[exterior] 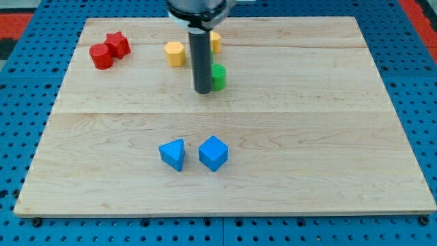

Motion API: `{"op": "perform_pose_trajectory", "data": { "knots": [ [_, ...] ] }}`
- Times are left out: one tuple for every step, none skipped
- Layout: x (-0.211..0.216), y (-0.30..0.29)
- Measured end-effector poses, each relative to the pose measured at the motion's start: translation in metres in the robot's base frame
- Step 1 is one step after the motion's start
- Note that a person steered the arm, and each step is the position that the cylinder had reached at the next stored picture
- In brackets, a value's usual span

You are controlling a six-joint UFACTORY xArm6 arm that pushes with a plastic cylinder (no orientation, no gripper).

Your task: Place your arm towards the top left of the yellow hexagon

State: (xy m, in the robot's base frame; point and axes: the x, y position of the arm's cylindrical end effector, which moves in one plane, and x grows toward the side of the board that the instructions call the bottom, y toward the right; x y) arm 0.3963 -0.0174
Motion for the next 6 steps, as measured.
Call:
{"op": "perform_pose_trajectory", "data": {
  "knots": [
    [0.001,0.015],
    [-0.005,0.027],
    [-0.053,0.014],
    [-0.012,0.024],
    [-0.001,-0.076],
    [-0.053,-0.124]
  ]
}}
